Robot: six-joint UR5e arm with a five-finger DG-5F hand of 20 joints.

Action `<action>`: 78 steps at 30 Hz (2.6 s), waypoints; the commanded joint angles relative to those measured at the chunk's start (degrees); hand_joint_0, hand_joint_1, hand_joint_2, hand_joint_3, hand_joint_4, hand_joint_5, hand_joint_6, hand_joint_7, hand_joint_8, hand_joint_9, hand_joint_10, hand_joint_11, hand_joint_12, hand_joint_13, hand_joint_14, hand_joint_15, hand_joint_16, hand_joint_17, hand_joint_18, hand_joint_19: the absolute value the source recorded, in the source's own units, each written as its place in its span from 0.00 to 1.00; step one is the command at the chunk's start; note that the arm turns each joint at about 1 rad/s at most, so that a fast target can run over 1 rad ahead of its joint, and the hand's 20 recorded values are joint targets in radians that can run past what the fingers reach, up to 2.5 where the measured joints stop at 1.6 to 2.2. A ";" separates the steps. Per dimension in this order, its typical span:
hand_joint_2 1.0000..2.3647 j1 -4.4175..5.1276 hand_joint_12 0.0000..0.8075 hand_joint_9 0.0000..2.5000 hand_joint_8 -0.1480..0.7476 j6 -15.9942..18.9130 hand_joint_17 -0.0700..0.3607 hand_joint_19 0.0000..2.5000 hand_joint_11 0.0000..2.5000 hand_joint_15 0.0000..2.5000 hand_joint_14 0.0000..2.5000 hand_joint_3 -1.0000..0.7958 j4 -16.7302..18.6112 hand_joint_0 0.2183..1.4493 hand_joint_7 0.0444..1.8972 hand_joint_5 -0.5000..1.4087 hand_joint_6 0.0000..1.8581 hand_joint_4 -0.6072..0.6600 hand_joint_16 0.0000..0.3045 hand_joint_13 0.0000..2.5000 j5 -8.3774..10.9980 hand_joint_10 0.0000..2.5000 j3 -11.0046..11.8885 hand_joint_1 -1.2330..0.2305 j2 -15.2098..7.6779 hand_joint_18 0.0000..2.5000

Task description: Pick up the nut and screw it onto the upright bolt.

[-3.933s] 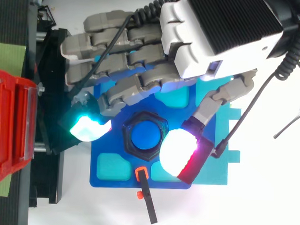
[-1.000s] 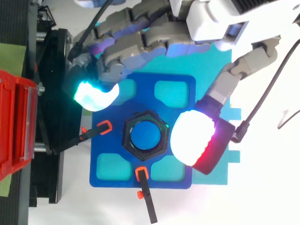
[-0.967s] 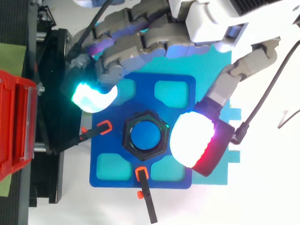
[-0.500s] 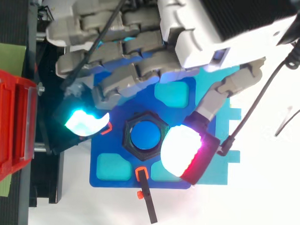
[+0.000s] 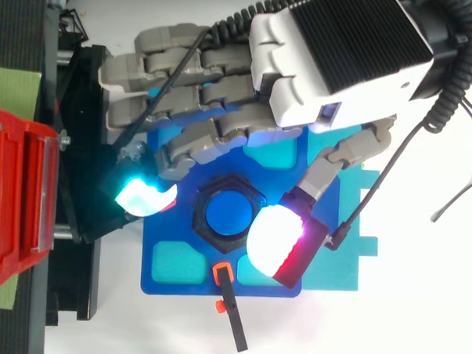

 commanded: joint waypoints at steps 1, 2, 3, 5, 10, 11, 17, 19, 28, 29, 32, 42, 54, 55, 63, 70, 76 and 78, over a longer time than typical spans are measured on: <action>0.00 0.23 0.38 0.08 0.37 0.12 0.37 0.00 0.00 0.00 0.00 0.28 0.09 0.19 0.26 0.14 0.27 0.57 0.13 0.00 0.11 0.00 -0.56 0.71 0.00 0.00; 0.00 0.23 0.38 0.08 0.37 0.21 0.37 0.00 0.00 0.00 0.00 0.28 0.00 0.19 0.26 0.14 0.27 0.57 0.13 0.00 0.11 0.00 -0.56 0.71 0.00 0.00; 0.00 0.32 0.38 0.08 0.38 0.21 0.37 0.00 0.00 0.00 0.00 0.28 0.09 0.19 0.27 0.14 0.27 0.58 0.13 0.00 0.11 0.00 -0.56 0.71 0.00 0.00; 0.00 0.32 0.38 0.09 0.38 0.29 0.37 0.00 0.00 0.00 0.00 0.28 0.26 0.19 0.29 0.14 0.27 0.58 0.13 0.00 0.11 0.00 -0.56 0.71 0.00 0.00; 0.00 0.49 0.38 0.09 0.39 0.29 0.37 0.00 0.00 0.00 0.00 0.28 0.26 0.19 0.32 0.15 0.27 0.59 0.13 0.00 0.11 0.00 -0.56 0.71 0.00 0.00; 0.00 0.49 0.38 0.09 0.39 0.38 0.37 0.00 0.00 0.00 0.00 0.28 0.26 0.19 0.32 0.15 0.27 0.60 0.13 0.00 0.11 0.00 -0.56 0.71 0.00 0.00; 0.00 0.67 0.38 0.09 0.40 0.29 0.37 0.00 0.00 0.00 0.00 0.28 0.26 0.19 0.35 0.16 0.27 0.61 0.13 0.00 0.11 0.00 -0.56 0.71 0.00 0.00; 0.00 0.76 0.38 0.09 0.41 0.29 0.37 0.00 0.00 0.00 0.00 0.28 0.17 0.19 0.35 0.16 0.27 0.61 0.13 0.00 0.11 0.00 -0.47 0.71 0.00 0.00; 0.00 0.76 0.38 0.09 0.41 0.38 0.36 0.00 0.00 0.00 0.00 0.28 0.35 0.20 0.36 0.16 0.27 0.62 0.13 0.01 0.11 0.00 -0.56 0.71 0.00 0.00; 0.00 0.67 0.38 0.09 0.41 0.12 0.36 0.00 0.00 0.00 0.00 0.28 0.26 0.20 0.37 0.16 0.27 0.62 0.13 0.01 -0.07 0.00 -0.56 0.71 0.00 0.00; 0.00 0.67 0.39 0.09 0.41 0.21 0.37 0.00 0.00 0.00 0.00 0.28 0.35 0.20 0.37 0.16 0.27 0.62 0.13 0.01 -0.15 0.00 -0.56 0.71 0.00 0.00; 0.00 0.58 0.39 0.09 0.42 0.38 0.37 0.00 0.00 0.00 0.00 0.28 0.44 0.20 0.37 0.17 0.27 0.62 0.13 0.02 -0.24 0.00 -0.56 0.71 0.00 0.00; 0.00 0.32 0.39 0.11 0.42 0.47 0.37 0.00 0.00 0.00 0.00 0.28 0.61 0.20 0.40 0.18 0.27 0.64 0.13 0.02 -0.42 0.00 -0.56 0.75 0.09 0.00; 0.00 0.23 0.39 0.11 0.43 0.47 0.37 0.00 0.00 0.00 0.00 0.28 0.61 0.20 0.40 0.18 0.27 0.64 0.13 0.02 -0.50 0.00 -0.47 0.75 0.09 0.00; 0.00 0.58 0.39 0.12 0.42 0.65 0.36 0.00 0.00 0.00 0.00 0.28 0.35 0.20 0.40 0.19 0.27 0.64 0.13 0.03 -1.12 0.00 0.76 0.74 0.09 0.00; 0.00 0.58 0.39 0.13 0.43 0.73 0.36 0.00 0.00 0.00 0.00 0.28 -0.27 0.20 0.40 0.19 0.27 0.65 0.13 0.03 -1.21 0.00 0.76 0.74 0.09 0.00; 0.00 0.58 0.39 0.13 0.43 0.65 0.37 0.00 0.00 0.00 0.00 0.28 -1.32 0.20 0.40 0.19 0.27 0.65 0.13 0.04 -1.03 0.00 0.85 0.74 0.09 0.00; 0.00 0.67 0.39 0.13 0.43 0.65 0.37 0.00 0.00 0.00 0.00 0.28 -1.50 0.20 0.40 0.19 0.27 0.65 0.13 0.04 -1.12 0.00 0.76 0.74 0.00 0.00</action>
